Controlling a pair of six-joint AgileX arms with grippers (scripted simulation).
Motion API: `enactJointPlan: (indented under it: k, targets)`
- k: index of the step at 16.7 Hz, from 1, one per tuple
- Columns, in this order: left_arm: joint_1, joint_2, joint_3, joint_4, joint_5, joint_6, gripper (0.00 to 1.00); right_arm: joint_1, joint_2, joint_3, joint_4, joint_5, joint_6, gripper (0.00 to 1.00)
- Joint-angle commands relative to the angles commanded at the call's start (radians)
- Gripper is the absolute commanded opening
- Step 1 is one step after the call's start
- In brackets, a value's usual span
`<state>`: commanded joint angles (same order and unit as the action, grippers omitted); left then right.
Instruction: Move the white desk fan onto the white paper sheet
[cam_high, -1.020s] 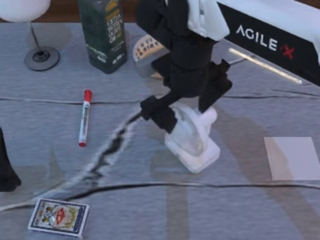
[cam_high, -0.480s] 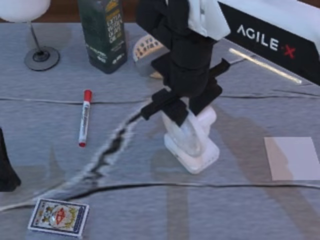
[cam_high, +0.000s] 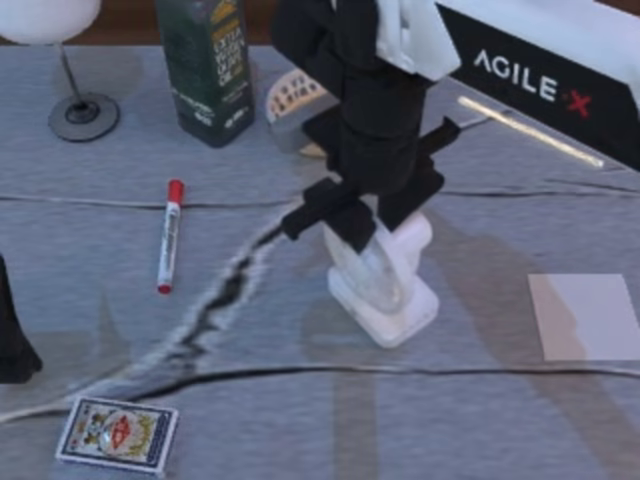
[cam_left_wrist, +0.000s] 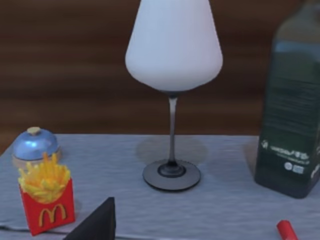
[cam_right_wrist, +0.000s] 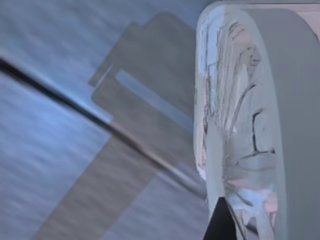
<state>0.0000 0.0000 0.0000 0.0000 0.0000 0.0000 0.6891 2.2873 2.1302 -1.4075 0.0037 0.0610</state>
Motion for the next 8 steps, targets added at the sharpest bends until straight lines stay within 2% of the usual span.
enactJointPlan:
  k: [3,8]
  targets:
    - [0.000,0.000,0.000,0.000,0.000,0.000,1.00,0.003,0.014,0.041,-0.039,0.000,-0.001,0.00]
    - [0.000,0.000,0.000,0.000,0.000,0.000,1.00,0.007,0.056,0.263,-0.198,0.000,0.000,0.00]
